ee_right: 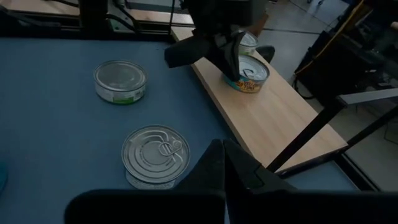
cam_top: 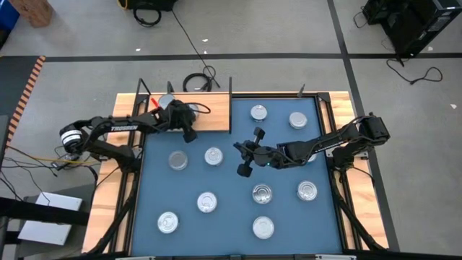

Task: Stack canned seafood by type on shelf
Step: Put the yellow-blue tuna can on the shelf

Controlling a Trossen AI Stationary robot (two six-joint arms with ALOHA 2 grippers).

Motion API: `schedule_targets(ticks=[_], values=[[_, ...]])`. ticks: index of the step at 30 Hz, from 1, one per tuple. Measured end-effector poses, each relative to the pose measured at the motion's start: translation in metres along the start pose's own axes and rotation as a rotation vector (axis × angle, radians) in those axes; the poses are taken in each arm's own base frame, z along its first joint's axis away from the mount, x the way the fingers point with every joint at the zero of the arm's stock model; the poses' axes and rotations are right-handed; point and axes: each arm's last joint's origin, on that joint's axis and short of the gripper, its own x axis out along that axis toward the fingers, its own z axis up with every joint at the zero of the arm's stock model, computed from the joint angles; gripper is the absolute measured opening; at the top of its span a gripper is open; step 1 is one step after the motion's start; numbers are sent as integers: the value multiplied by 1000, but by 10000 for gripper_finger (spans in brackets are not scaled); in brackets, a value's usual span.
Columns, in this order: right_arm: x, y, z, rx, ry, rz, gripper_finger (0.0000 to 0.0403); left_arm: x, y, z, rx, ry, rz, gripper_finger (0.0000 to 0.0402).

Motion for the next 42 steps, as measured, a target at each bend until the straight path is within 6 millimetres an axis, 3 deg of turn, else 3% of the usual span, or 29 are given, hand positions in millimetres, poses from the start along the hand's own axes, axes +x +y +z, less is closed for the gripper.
schedule_targets(ticks=[7,13,32,42], values=[[0,0,0,0,0,0,0,-4,3,-1,-2,15,10,0],[0,0,0,0,0,1,0,-12,6,0,22,148,70,0],[0,0,0,1,-1,2,1,10,23,0,17,138,161,0],[0,0,0,-1,1,2,1,-9,33,15,14,227,288,0]])
